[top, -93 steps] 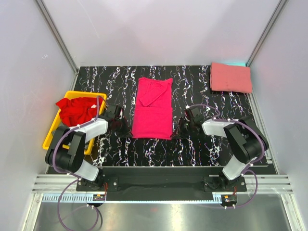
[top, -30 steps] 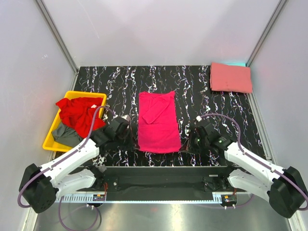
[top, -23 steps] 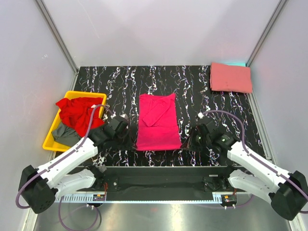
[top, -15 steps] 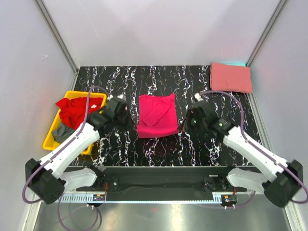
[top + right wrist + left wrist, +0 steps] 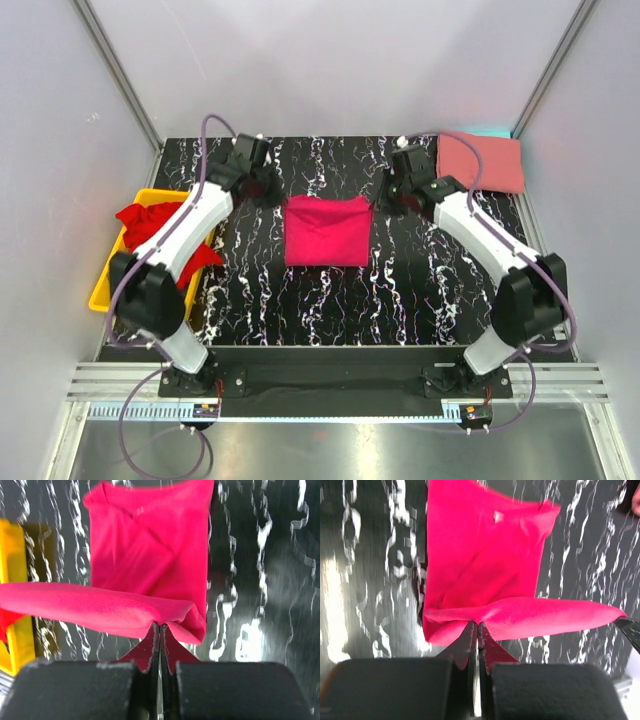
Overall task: Fold and stack the t-shirts
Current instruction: Fold the tshirt
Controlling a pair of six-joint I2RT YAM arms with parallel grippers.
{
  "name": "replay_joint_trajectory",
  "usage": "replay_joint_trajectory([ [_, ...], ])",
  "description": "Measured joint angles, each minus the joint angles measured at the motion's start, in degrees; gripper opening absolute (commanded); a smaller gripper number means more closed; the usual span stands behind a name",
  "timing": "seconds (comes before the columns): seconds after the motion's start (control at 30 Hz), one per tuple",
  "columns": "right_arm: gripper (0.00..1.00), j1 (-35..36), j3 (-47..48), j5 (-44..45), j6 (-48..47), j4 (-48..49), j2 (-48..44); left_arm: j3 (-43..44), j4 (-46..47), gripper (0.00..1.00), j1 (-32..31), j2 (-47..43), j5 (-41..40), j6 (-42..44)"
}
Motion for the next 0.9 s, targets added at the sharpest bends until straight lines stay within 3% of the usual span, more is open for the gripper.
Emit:
replay_joint_trajectory([
  [0.17,0.00,-3.67,7.58,-3.45,-2.91,1.18,8.48,8.98,1.66,0.00,1.22,10.03,-1.31,3.04],
  [0.47,0.03,-6.29,20.13,-6.56,-7.06,4.52,26.40,16.98,7.41,0.00,4.74,24.26,-1.64,4.85],
  [0.5,0.09,-6.43,21.29,-6.56,-7.32,4.85,27.96,18.05,8.61,0.00,5.11,26.05,-1.44,5.25],
  [0.53,0.13,-6.58,22.88,-6.56,-7.61,4.96,29.97,19.08,9.86,0.12,5.57,28.06,-0.87,5.66],
  [0.6,0.23,-6.93,25.59,-6.62,-8.11,5.79,33.51,21.07,12.20,0.18,6.47,31.61,0.02,6.54],
  [0.63,0.34,-7.17,27.02,-6.84,-8.44,5.88,35.23,22.34,13.14,0.22,6.97,33.55,0.39,6.69],
  [0.73,0.55,-7.89,33.40,-7.74,-9.84,5.70,40.74,25.22,15.28,0.31,8.79,38.25,1.57,6.67],
  [0.9,0.60,-8.85,39.50,-8.00,-13.05,3.48,44.37,25.11,15.61,0.35,11.41,37.86,1.75,6.73],
])
